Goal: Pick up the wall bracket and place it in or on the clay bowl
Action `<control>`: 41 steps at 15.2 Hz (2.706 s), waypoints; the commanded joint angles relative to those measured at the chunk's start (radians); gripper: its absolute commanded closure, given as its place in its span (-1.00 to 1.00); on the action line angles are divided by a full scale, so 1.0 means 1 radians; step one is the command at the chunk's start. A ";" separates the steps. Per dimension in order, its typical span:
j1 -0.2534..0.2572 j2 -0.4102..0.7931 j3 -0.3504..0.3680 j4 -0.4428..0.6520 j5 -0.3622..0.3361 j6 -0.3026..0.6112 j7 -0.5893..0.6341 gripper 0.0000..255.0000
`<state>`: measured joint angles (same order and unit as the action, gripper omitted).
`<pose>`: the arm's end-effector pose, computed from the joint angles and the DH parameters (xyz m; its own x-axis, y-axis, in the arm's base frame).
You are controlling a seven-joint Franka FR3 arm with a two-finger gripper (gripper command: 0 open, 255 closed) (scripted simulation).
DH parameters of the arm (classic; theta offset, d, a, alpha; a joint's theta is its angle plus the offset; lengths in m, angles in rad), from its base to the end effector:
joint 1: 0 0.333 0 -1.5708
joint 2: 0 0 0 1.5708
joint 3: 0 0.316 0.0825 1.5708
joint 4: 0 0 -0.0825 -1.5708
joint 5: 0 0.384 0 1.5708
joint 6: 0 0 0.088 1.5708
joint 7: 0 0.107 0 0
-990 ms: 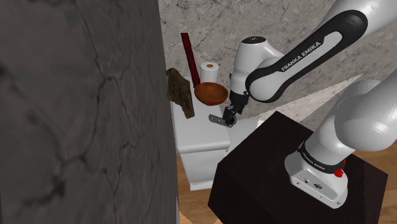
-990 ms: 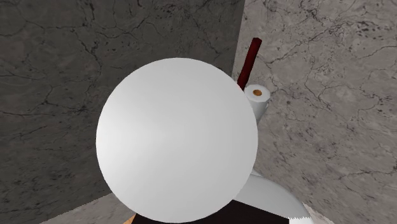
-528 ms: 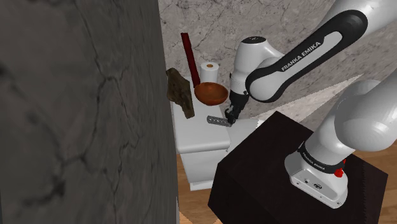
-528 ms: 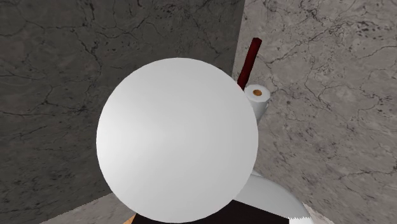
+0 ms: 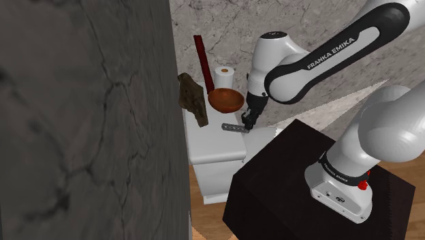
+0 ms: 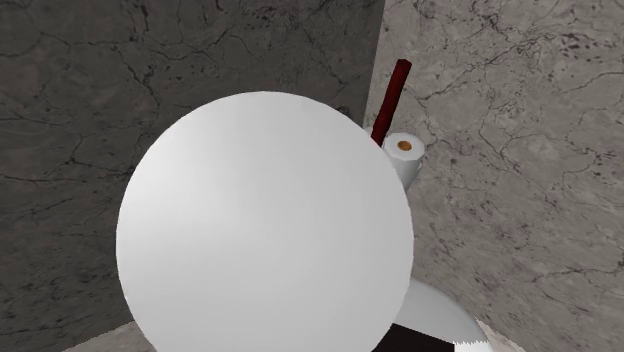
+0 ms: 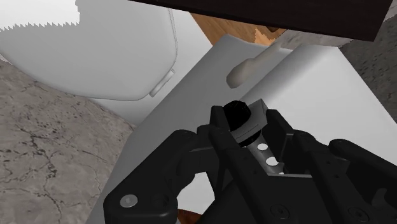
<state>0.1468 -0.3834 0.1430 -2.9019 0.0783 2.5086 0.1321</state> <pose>0.3240 0.0897 0.2843 0.9965 0.0835 -0.0104 0.0836 -0.9965 0.0092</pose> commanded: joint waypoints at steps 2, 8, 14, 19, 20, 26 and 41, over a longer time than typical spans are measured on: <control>0.001 -0.050 -0.006 0.013 0.000 -0.063 -0.004 1.00; 0.003 -0.134 -0.013 0.047 0.000 -0.181 -0.007 1.00; 0.004 -0.201 -0.020 0.090 -0.002 -0.292 -0.009 1.00; 0.004 -0.245 -0.025 0.133 -0.005 -0.378 -0.009 1.00; 0.004 -0.253 -0.026 0.142 -0.006 -0.395 -0.010 1.00; -0.022 -0.200 -0.052 0.231 -0.030 -0.431 -0.039 1.00; -0.096 0.177 -0.138 0.497 -0.089 -0.321 -0.154 1.00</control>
<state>0.0514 -0.2162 0.0054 -2.3974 -0.0101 2.1699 -0.0213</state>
